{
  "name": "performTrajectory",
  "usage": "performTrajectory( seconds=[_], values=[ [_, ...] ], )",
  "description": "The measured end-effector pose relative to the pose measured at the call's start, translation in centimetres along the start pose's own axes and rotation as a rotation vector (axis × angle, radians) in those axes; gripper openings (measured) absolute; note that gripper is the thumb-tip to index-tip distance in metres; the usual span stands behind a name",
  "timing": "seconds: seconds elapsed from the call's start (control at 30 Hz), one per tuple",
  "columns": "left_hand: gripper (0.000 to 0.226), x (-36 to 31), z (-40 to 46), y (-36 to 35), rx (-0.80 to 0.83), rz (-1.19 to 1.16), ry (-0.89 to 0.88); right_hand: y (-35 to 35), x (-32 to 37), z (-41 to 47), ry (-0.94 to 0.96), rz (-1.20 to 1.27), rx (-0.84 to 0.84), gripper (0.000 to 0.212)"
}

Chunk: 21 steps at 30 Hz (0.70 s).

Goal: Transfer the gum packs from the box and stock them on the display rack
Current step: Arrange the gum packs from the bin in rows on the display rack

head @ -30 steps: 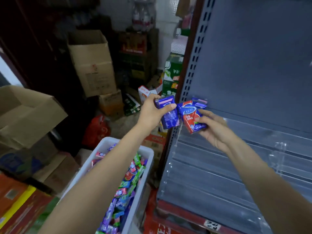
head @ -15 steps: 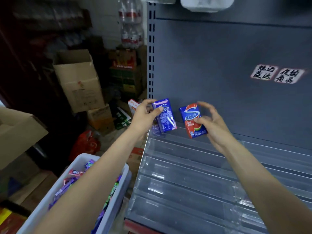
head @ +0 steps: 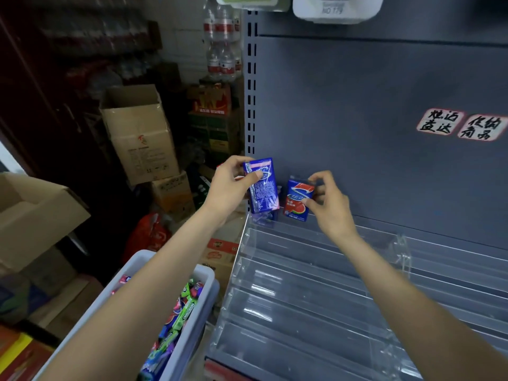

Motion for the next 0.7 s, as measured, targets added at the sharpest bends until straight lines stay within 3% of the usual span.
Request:
performTrajectory(
  seconds=[0.17, 0.4, 0.6, 0.7],
  values=[
    [0.030, 0.3, -0.5, 0.6, 0.008, 0.045, 0.010, -2.2, -0.7, -0.3, 0.056, -0.191, 0.031, 0.031],
    [0.031, 1.0, -1.4, 0.0, 0.025, 0.031, 0.032, -2.3, 0.0, -1.4, 0.133, -0.497, -0.141, 0.034],
    [0.033, 0.6, -1.6, -0.6, 0.017, 0.064, 0.042, -1.5, 0.0, -1.3, 0.124, -0.462, -0.070, 0.045],
    [0.033, 0.7, -1.6, -1.0, -0.018, 0.070, 0.056, 0.1, 1.6, -1.5, 0.177, -0.339, -0.132, 0.042]
  ],
)
Point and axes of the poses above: each hand's wrist, its own z-axis towards the middle knuckle, its own y-axis out of the back of the hand, x = y × z, the point moved 8 cm from there along z, towards the middle knuckle, and after that the axes turned 2 degrees about y, right-handed, at the moved point
